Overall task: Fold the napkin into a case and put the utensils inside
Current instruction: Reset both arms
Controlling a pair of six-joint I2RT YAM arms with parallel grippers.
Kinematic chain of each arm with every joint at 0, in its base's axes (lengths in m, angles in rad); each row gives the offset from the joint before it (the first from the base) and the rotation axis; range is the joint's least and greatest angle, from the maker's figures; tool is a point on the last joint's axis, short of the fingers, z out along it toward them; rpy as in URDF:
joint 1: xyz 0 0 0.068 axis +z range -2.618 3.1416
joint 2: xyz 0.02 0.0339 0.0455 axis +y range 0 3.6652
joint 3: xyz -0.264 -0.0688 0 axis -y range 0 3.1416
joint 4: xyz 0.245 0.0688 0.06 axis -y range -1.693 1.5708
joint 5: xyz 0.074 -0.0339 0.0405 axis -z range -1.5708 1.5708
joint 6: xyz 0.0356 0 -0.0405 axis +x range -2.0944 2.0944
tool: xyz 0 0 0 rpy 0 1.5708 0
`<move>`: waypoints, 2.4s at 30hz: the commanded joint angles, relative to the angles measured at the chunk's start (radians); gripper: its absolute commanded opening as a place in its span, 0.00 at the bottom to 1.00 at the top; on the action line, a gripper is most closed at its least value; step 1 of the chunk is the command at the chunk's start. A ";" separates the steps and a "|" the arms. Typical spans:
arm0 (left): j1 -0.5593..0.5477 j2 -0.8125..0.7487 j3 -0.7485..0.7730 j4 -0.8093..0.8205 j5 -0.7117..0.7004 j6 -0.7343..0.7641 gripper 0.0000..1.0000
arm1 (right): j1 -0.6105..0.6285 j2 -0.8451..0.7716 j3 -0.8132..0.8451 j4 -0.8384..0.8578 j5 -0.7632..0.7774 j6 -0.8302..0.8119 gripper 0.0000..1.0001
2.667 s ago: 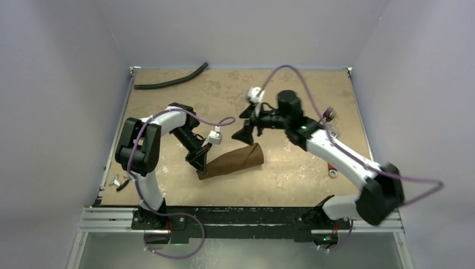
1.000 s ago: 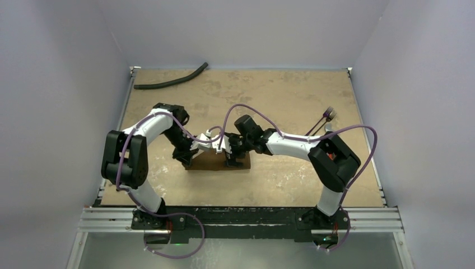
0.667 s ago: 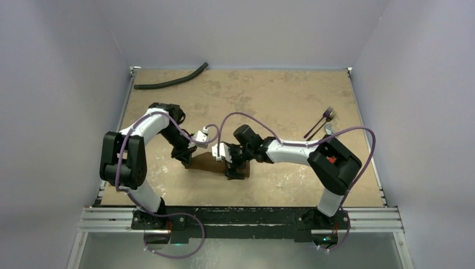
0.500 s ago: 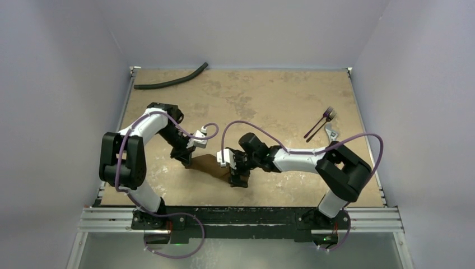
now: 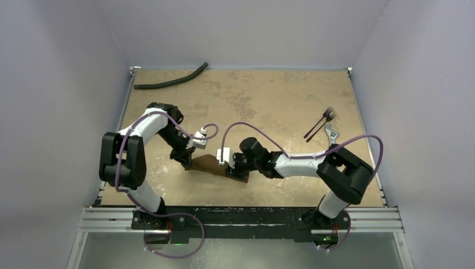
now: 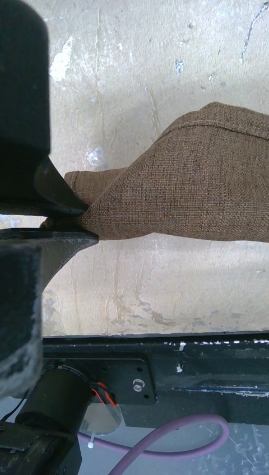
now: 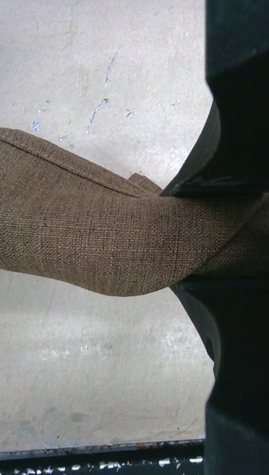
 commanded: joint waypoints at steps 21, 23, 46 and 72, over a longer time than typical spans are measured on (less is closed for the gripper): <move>-0.004 0.104 -0.023 -0.085 0.084 -0.072 0.00 | -0.190 0.134 0.290 -0.628 -0.707 0.159 0.00; -0.006 0.178 -0.013 -0.084 0.073 -0.061 0.00 | -0.227 0.183 0.329 -0.669 -0.683 0.136 0.00; -0.014 0.436 0.407 0.115 -0.045 -0.319 0.85 | -0.388 0.525 0.611 -0.868 -0.507 0.009 0.26; -0.100 0.282 0.147 0.484 -0.134 -0.524 0.97 | -0.442 0.216 0.576 -0.723 -0.338 0.226 0.99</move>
